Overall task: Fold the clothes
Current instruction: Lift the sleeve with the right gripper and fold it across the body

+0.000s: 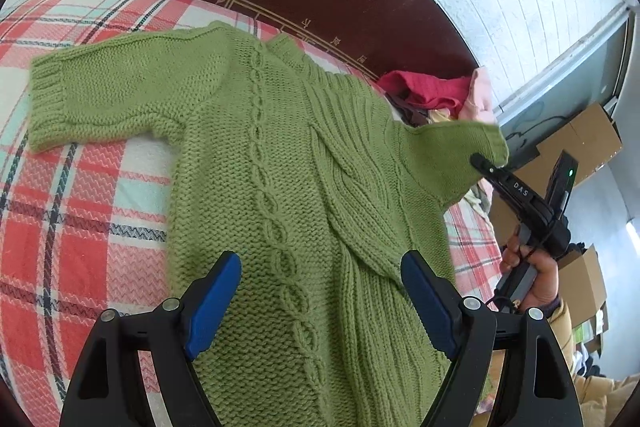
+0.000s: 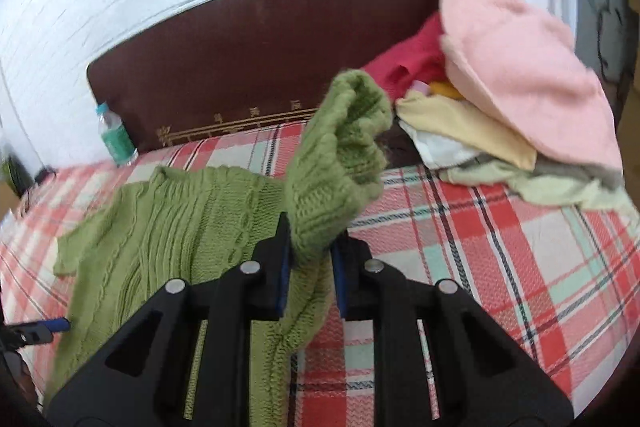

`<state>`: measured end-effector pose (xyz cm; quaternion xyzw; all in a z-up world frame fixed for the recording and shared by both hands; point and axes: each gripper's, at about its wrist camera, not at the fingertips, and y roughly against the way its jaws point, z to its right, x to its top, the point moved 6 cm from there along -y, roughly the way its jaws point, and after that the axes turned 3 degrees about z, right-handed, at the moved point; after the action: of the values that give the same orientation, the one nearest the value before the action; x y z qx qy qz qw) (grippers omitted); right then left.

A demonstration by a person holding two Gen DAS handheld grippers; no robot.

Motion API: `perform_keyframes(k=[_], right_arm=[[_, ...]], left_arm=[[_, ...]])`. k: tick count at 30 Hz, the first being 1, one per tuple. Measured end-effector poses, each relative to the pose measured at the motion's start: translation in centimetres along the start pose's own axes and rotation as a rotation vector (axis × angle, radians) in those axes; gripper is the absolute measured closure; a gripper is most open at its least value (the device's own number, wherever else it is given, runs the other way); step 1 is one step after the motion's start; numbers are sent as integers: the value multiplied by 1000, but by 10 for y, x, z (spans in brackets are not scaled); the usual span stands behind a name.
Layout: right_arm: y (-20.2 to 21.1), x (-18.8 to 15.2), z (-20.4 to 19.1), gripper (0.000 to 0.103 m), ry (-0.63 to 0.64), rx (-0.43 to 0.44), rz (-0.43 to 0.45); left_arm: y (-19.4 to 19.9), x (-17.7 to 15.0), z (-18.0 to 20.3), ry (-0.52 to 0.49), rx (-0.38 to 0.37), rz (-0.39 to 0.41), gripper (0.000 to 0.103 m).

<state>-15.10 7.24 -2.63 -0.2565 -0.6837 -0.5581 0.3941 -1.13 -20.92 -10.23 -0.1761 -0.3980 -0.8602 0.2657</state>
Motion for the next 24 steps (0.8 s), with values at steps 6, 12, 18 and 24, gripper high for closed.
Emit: perform_keyframes(k=[6,12,18,24], right_arm=[[-26,-15,-76,82,255,45,-75],[-40,-48,-108,63,358,149,-194],[-12,-57,-106,50,277,374,-258],[-6,-34,-90,50,64,535,-228]], left_arm=[[7,2,-11,24,10,10,19],[16,4,-23,45,16,20,19],[20,10,-34,64,13,37,19],[22,21,-56,141,-4,54,19]])
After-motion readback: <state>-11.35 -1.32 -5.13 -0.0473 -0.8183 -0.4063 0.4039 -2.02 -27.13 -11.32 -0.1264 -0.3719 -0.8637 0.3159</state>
